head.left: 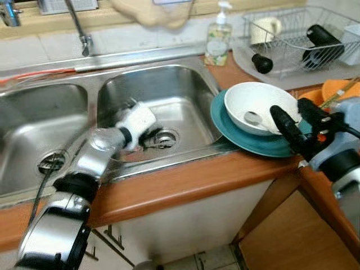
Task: Kitchen organization
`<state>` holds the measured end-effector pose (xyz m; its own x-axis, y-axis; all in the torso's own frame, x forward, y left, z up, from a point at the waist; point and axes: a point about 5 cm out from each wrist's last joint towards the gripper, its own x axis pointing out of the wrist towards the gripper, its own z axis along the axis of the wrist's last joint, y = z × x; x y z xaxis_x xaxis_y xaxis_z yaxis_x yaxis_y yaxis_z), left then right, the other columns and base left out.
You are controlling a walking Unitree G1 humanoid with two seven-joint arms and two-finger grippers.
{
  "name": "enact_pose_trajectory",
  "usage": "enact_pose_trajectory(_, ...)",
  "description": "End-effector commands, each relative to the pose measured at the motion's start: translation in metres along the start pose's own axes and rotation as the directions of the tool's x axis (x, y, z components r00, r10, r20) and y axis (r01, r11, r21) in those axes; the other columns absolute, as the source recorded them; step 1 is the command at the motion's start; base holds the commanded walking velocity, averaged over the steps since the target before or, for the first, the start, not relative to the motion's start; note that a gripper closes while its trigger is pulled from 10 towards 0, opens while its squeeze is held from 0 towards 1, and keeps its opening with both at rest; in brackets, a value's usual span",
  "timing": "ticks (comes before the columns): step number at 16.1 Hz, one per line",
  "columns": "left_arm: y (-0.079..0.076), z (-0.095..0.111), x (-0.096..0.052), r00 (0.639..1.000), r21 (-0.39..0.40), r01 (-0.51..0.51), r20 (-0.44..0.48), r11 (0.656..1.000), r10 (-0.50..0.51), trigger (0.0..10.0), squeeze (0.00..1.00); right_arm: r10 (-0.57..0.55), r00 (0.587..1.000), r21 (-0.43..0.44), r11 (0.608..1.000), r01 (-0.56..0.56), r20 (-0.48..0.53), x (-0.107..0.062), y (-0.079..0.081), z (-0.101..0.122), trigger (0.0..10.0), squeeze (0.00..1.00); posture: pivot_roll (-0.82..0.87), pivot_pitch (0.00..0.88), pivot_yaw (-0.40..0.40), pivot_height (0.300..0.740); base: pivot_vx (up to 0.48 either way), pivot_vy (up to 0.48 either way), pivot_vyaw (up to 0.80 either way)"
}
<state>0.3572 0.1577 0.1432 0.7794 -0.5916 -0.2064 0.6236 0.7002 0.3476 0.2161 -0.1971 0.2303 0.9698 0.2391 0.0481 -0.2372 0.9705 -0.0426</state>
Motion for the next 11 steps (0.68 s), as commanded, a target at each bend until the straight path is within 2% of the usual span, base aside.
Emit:
enact_pose_trajectory(1, 0.007, 0.022, -0.010, 0.983, -0.124, -0.032, 0.178, 0.992, 0.054, 10.0, 1.00, 0.013, 1.000, 0.009, 1.000, -0.013, 0.007, -0.004, 0.003, -0.001, 10.0, 1.00, -0.12, 0.000, 0.077, 0.740, 0.000, 0.000, 0.00)
enact_pose_trajectory(2, 0.007, 0.027, -0.015, 0.970, -0.173, -0.033, 0.230, 0.984, 0.073, 10.0, 0.68, 0.017, 1.000, 0.006, 1.000, -0.017, 0.001, -0.005, 0.005, -0.003, 10.0, 1.00, -0.12, 0.000, 0.077, 0.740, 0.000, 0.000, 0.00)
enact_pose_trajectory(3, -0.002, 0.037, -0.026, 0.947, -0.246, 0.038, 0.317, 0.969, 0.043, 10.0, 0.00, 0.043, 0.999, -0.041, 0.998, -0.044, -0.026, -0.003, 0.011, -0.007, 10.0, 1.00, -0.11, 0.000, 0.076, 0.740, 0.000, 0.000, 0.00)
enact_pose_trajectory(4, -0.007, 0.040, -0.030, 0.939, -0.257, 0.068, 0.342, 0.964, 0.025, 10.0, 0.00, 0.048, 0.998, -0.049, 0.998, -0.050, -0.031, -0.002, 0.012, -0.009, 10.0, 1.00, -0.11, 0.000, 0.076, 0.740, 0.000, 0.000, 0.00)
enact_pose_trajectory(5, -0.014, 0.043, -0.036, 0.930, -0.271, 0.111, 0.368, 0.956, -0.004, 10.0, 0.00, 0.052, 0.998, -0.051, 0.997, -0.053, -0.033, -0.001, 0.015, -0.010, 10.0, 0.00, -0.11, 0.000, 0.076, 0.740, 0.000, 0.000, 0.00)
enact_pose_trajectory(6, -0.029, 0.047, -0.049, 0.913, -0.275, 0.202, 0.400, 0.940, -0.079, 10.0, 0.00, 0.055, 0.997, -0.056, 0.997, -0.057, -0.047, 0.000, 0.018, -0.014, 10.0, 0.00, -0.11, 0.000, 0.073, 0.740, 0.000, 0.000, 0.00)
enact_pose_trajectory(8, -0.051, 0.049, -0.065, 0.895, -0.272, 0.307, 0.407, 0.912, -0.180, 10.0, 0.00, 0.025, 0.997, -0.056, 0.998, -0.029, -0.067, 0.000, 0.016, -0.018, 10.0, 0.00, -0.11, 0.000, 0.074, 0.740, 0.000, 0.000, 0.00)
enact_pose_trajectory(11, -0.068, 0.054, -0.076, 0.877, -0.313, 0.393, 0.409, 0.865, -0.251, 10.0, 0.00, 0.003, 0.997, -0.055, 0.998, -0.007, -0.079, -0.002, 0.010, -0.021, 10.0, 0.00, -0.11, 0.000, 0.074, 0.740, 0.000, 0.000, 0.00)
